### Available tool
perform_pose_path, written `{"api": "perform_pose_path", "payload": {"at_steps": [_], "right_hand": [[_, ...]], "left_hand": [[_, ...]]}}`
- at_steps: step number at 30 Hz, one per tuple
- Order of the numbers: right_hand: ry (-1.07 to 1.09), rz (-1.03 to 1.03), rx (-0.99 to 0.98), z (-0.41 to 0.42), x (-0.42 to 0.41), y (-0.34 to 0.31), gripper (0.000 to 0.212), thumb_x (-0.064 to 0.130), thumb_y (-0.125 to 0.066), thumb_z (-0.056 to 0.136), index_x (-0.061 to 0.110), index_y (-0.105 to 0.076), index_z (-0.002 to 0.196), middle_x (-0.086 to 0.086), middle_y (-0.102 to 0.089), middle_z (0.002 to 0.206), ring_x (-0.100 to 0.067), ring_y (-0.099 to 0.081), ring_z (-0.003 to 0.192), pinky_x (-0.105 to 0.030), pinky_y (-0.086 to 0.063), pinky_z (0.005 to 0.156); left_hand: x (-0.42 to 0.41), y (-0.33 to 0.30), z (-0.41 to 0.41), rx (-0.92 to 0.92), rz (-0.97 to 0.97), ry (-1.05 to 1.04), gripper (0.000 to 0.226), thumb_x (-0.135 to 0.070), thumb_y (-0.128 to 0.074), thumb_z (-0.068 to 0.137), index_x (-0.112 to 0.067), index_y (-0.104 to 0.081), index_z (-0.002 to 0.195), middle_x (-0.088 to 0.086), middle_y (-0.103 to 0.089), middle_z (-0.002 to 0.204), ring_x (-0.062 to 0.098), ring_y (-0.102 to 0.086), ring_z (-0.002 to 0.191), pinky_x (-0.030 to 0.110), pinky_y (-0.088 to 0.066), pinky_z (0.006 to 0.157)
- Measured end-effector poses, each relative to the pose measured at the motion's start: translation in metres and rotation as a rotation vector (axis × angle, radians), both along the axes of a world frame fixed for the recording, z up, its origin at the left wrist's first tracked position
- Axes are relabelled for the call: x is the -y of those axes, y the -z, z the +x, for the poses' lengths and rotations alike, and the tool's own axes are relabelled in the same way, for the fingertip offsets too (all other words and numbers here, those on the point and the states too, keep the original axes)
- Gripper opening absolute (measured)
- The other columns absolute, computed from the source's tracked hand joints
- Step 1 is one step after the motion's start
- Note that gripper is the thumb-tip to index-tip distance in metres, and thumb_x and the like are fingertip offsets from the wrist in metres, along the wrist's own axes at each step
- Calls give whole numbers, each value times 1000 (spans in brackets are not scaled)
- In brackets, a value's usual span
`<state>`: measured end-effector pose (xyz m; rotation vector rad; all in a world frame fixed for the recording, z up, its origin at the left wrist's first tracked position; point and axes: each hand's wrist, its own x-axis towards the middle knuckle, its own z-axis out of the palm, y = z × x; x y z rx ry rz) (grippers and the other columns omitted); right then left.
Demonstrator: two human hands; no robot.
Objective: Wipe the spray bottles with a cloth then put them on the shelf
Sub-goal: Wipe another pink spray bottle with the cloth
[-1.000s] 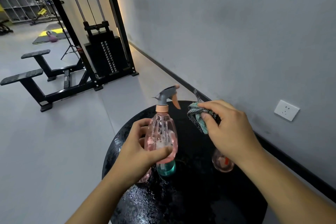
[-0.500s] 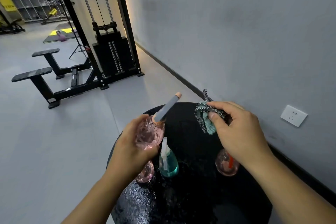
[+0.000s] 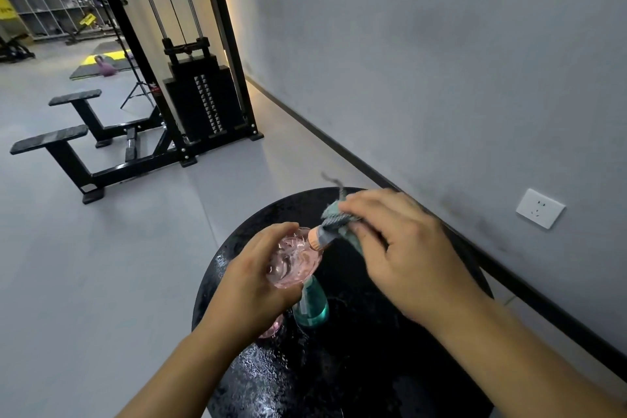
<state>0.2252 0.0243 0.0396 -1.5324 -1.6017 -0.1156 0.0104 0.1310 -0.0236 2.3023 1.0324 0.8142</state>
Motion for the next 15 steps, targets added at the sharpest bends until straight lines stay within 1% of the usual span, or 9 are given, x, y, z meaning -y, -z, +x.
{"api": "perform_pose_path", "payload": {"at_steps": [2,3,4,5,7,9,11,13,15], "right_hand": [[-86,-2,82,-10,1,2,34,-1,-71,91,14,-74,121,6,-67,122,-13,-58,117,-21,-44,107],[-115,-4,113,-14,1,4,34,-1,-71,91,13,-73,122,5,-67,122,-14,-58,117,-22,-45,106],[-126,-6,128,-14,1,5,33,-1,-70,92,13,-73,122,4,-67,122,-15,-58,117,-23,-45,106],[-117,-7,120,-13,-1,6,34,-2,-70,92,13,-73,122,4,-67,122,-15,-58,116,-22,-45,106],[-45,-14,56,-6,-3,6,35,-3,-69,92,13,-73,122,5,-67,122,-14,-59,115,-16,-42,106],[54,-17,-5,4,-6,6,33,0,-67,94,14,-73,123,7,-67,121,-15,-60,114,-12,-40,104],[108,-14,-46,8,-6,6,30,3,-66,95,15,-73,123,8,-67,120,-15,-61,113,-17,-43,104],[74,-16,-59,4,-5,5,31,3,-66,95,15,-73,123,8,-66,121,-13,-60,116,-19,-44,105],[-8,-16,-14,-5,-1,4,32,1,-68,94,15,-73,123,8,-66,123,-11,-59,118,-19,-44,106]], "left_hand": [[0,-1,-1,5,2,0,93,-13,-91,70,-67,-46,131,-41,-56,129,-10,-60,116,3,-45,89],[0,-1,-1,6,0,-1,93,-14,-92,71,-69,-46,130,-42,-57,128,-10,-60,115,4,-45,90],[0,0,-2,10,-7,-1,91,-15,-93,71,-66,-47,130,-41,-59,126,-8,-62,114,4,-46,89],[-1,0,-3,14,-13,-1,86,-16,-94,71,-60,-51,132,-38,-61,124,-6,-63,112,5,-47,88],[-1,-2,-4,13,-13,-4,82,-14,-93,70,-51,-56,134,-37,-62,122,-6,-63,112,5,-47,87],[0,-4,-4,8,10,1,83,-11,-92,70,-53,-55,131,-41,-58,123,-8,-60,113,4,-46,85],[0,-5,-3,2,24,11,86,-10,-91,69,-58,-53,130,-42,-57,124,-6,-60,113,5,-46,85],[-1,-3,-1,4,14,13,89,-10,-91,67,-60,-51,129,-38,-60,125,-7,-61,114,4,-46,85],[-2,0,0,10,-7,4,88,-11,-92,67,-57,-53,130,-34,-62,127,-7,-62,115,3,-45,86]]}}
